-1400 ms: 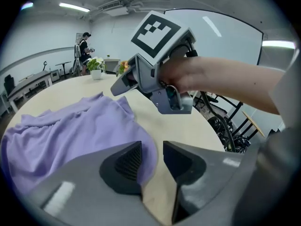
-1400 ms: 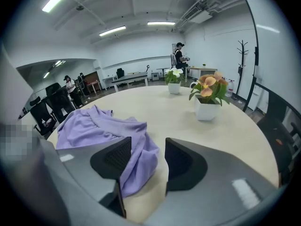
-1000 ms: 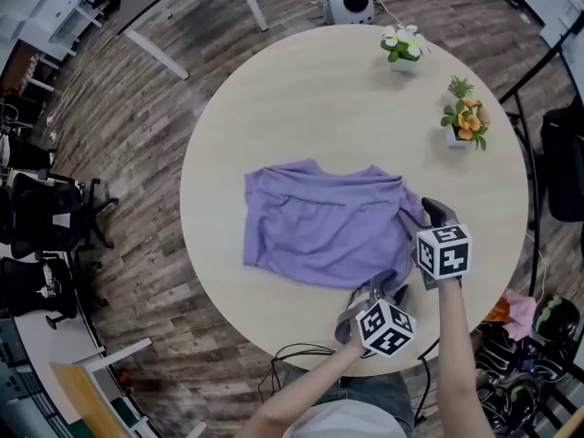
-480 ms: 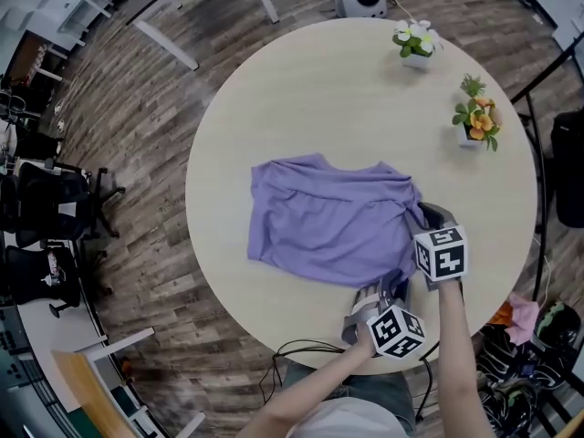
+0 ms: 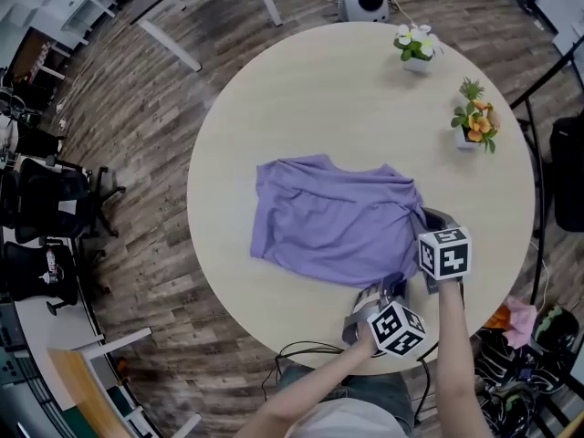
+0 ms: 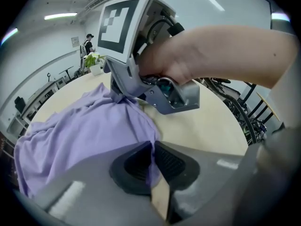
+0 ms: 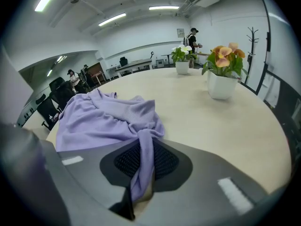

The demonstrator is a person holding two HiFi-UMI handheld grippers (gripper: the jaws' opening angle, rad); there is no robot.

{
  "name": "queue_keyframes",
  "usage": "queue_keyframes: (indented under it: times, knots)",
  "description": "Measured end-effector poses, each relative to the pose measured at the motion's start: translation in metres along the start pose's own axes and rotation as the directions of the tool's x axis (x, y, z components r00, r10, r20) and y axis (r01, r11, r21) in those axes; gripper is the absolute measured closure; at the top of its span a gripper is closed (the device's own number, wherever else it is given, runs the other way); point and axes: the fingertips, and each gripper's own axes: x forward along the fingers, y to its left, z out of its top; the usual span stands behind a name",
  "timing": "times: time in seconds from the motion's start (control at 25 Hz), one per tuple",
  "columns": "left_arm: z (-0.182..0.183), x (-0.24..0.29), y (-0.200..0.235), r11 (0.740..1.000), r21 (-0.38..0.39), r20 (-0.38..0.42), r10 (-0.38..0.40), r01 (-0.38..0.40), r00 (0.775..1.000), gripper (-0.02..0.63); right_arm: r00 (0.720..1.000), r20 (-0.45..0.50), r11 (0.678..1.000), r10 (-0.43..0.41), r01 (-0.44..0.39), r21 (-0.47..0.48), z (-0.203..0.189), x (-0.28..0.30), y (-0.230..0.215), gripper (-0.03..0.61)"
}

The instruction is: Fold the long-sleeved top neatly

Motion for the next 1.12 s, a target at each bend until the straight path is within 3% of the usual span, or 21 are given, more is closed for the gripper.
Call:
queue_keyframes:
  times: [0.32,0.6,1.12]
  knots:
    - [0.004,-0.009,-0.025,0.995,0.010,0.011,-0.100,0.100,0.995,0.485,0.999,-0.020,0.996,-0.032,0.034,0.088,-0.017,-0.025,-0.018,0.508]
    - [0.019,-0.038,-0.026,0.983,-0.014,0.095,-0.181,0.183,0.979,0.485,0.998,0.020,0.980,-0.058,0.053,0.190,-0.011,-0.048,-0.023,0.511]
    - [0.027,-0.121,0.045,0.973,-0.097,0.285,-0.174,0.209,0.943,0.485,0.984,0.144,0.943,-0.108,0.056,0.328,0.049,-0.076,0.019,0.514]
